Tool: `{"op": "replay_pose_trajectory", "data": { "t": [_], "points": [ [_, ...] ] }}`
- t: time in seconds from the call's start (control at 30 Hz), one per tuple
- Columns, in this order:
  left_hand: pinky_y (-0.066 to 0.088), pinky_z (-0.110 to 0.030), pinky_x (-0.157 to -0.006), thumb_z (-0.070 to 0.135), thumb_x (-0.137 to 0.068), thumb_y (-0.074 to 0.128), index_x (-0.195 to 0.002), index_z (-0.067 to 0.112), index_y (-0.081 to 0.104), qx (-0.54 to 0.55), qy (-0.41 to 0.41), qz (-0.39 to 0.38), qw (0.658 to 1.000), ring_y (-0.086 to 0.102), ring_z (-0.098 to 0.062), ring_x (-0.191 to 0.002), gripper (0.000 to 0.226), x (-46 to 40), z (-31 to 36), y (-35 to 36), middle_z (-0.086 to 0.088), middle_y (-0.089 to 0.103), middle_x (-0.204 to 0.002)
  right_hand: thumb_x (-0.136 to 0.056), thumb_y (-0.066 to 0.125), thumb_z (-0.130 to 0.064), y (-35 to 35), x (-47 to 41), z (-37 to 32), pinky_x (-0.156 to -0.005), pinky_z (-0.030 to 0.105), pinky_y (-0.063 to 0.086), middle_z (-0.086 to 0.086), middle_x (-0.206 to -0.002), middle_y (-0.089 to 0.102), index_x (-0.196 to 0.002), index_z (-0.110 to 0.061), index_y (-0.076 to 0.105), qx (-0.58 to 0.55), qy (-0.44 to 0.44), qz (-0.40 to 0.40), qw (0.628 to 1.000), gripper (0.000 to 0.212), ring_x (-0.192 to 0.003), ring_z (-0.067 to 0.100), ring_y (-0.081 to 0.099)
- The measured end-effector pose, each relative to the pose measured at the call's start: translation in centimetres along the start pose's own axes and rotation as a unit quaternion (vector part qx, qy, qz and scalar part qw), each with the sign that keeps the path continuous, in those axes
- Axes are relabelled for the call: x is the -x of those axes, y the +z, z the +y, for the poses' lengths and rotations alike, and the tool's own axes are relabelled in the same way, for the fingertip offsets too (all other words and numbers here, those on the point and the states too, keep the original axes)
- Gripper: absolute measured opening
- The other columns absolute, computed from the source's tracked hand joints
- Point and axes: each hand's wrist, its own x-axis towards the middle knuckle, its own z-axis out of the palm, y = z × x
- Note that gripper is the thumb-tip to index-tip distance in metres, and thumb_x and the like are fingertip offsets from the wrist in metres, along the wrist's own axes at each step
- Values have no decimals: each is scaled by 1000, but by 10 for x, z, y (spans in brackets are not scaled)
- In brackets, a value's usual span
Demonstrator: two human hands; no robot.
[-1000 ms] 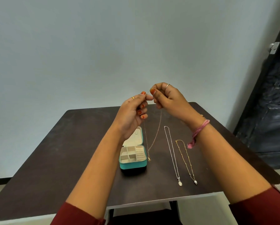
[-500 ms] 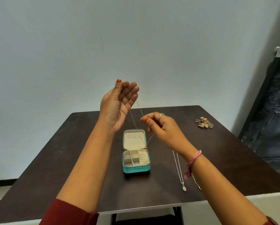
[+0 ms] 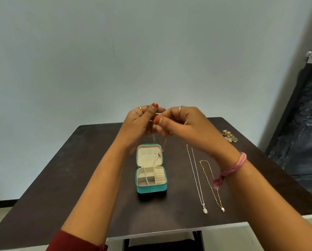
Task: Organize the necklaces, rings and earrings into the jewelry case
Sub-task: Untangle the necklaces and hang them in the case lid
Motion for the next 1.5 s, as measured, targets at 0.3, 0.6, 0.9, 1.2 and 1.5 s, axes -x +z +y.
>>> {"op": "replay_pose_trajectory", "data": {
  "t": [0.3,0.6,0.9,1.2,1.5],
  "points": [
    [39,-19,-43,33,-93,48,-70,12,60,71,-74,-95,990,29,-7,-41,34,7,6,2,3,36,-48,-92,59,-21,-19,-6,8,-63,8,43,-6,-63,66,-87,-11,70,-98,79,59,990,16,-61,-1,56],
    [30,-12,-36,37,-89,50,-65,16,59,283,-146,-129,939,30,-3,-33,34,5,7,-1,10,36,-43,-91,58,-24,0,11,33,-62,6,42,-9,-64,67,-86,-17,69,-170,131,75,974,14,-64,-4,59],
    [52,-17,-55,20,-93,49,-82,10,63,421,-80,-40,902,53,-3,-54,21,3,12,-2,1,61,-71,-90,62,-20,23,26,47,-73,19,51,4,-79,73,-94,-8,72,-105,71,101,987,16,-77,7,66],
    [57,-29,-85,18,-100,44,-107,4,61,87,-30,-5,996,69,-22,-100,23,8,7,0,-12,72,-107,-88,65,-32,13,30,25,-65,8,43,-14,-80,69,-92,-28,71,164,51,57,983,9,-73,-2,61],
    [57,-25,-70,20,-98,48,-95,5,64,-104,-130,-131,977,65,-9,-65,22,10,8,8,-2,70,-74,-82,73,-22,-23,15,18,-72,22,53,-5,-77,72,-84,-25,73,138,68,27,988,4,-74,5,66]
  ]
}}
